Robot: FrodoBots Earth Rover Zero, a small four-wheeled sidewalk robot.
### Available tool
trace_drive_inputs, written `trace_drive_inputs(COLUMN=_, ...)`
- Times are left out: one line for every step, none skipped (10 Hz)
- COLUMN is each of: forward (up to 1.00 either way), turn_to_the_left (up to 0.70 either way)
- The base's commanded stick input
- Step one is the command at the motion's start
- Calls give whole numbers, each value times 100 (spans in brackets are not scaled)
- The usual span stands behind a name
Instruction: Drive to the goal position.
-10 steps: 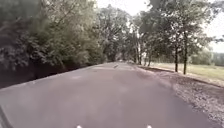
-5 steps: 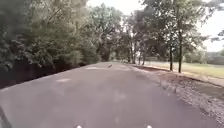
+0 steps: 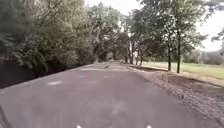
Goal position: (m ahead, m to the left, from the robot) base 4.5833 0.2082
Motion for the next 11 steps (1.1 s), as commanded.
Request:
trace_drive_inputs(forward=70, turn_to_the_left=0)
trace_drive_inputs(forward=70, turn_to_the_left=0)
trace_drive_inputs(forward=70, turn_to_the_left=0)
trace_drive_inputs(forward=70, turn_to_the_left=0)
trace_drive_inputs(forward=70, turn_to_the_left=0)
trace_drive_inputs(forward=70, turn_to_the_left=0)
trace_drive_inputs(forward=70, turn_to_the_left=0)
trace_drive_inputs(forward=70, turn_to_the_left=0)
trace_drive_inputs(forward=70, turn_to_the_left=0)
trace_drive_inputs(forward=70, turn_to_the_left=0)
trace_drive_inputs(forward=70, turn_to_the_left=0)
